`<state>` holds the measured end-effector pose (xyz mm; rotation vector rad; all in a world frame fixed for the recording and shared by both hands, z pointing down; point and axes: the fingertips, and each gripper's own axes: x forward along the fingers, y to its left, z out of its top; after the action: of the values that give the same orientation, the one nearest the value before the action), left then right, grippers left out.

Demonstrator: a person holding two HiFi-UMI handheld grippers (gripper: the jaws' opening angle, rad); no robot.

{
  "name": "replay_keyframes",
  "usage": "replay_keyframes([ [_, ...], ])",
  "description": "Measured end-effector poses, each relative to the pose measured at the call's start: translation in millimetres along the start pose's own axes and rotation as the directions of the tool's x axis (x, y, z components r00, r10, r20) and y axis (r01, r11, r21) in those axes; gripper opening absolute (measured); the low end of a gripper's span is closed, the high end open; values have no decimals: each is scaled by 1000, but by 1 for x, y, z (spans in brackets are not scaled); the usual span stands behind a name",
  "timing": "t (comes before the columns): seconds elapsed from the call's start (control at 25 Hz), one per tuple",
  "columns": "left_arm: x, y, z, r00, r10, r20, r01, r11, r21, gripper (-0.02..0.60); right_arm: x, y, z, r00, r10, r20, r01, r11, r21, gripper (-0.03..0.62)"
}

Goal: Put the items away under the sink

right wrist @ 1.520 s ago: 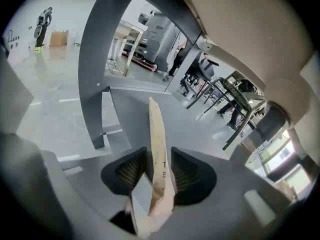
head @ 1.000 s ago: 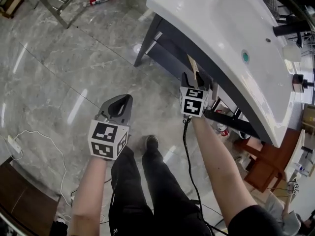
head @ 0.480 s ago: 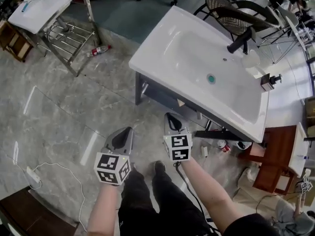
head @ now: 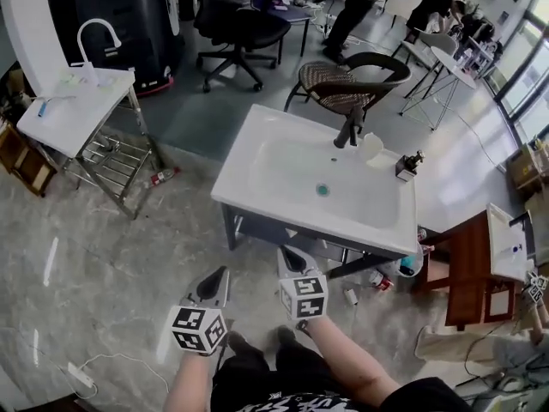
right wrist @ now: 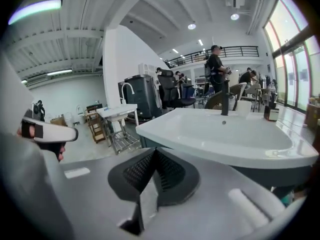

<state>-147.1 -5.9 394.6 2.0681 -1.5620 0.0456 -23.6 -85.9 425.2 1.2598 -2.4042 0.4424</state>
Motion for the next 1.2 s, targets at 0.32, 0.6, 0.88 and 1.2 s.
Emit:
replay_keyframes([
  [0.32, -6, -4, 40, 997, -79, 19, 78, 995, 55, 9, -48, -47, 27, 982, -173, 69, 168, 983, 79, 3],
  [0.6, 30, -33, 58, 988, -152, -2, 151, 979, 134, 9, -77, -134, 21, 935, -343, 91, 323, 928, 184, 3],
  [0.88, 89, -49, 77, 993, -121, -9, 121, 981, 150, 9, -67, -230, 51, 879, -442, 179, 388, 881, 273, 3],
  [1.2, 183, -75, 120, 998, -65, -1, 64, 980, 190, 9, 0, -339, 113, 862, -447, 237, 375, 879, 294, 14],
])
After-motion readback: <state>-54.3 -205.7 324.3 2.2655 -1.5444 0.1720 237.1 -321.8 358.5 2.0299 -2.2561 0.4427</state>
